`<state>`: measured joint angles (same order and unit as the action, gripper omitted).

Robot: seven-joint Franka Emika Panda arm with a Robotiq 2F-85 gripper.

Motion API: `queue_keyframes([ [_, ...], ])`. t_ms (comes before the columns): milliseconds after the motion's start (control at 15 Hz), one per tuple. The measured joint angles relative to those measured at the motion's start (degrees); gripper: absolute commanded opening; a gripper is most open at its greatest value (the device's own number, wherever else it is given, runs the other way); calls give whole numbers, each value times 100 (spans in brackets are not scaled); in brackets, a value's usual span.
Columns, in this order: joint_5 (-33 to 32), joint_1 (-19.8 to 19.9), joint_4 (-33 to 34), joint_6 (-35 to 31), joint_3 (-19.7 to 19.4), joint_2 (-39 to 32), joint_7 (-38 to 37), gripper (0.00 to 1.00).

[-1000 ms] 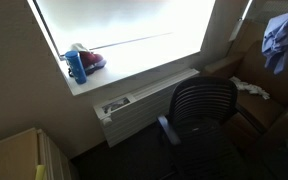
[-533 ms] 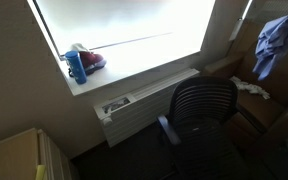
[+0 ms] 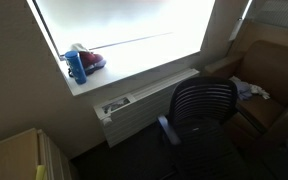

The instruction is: Pick up the blue sweater on the chair and put it on the table

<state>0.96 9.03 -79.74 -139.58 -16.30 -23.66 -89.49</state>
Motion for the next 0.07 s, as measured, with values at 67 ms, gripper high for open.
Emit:
queue_keyframes([
  [67, 0, 22, 4, 14, -7, 11, -16, 79],
])
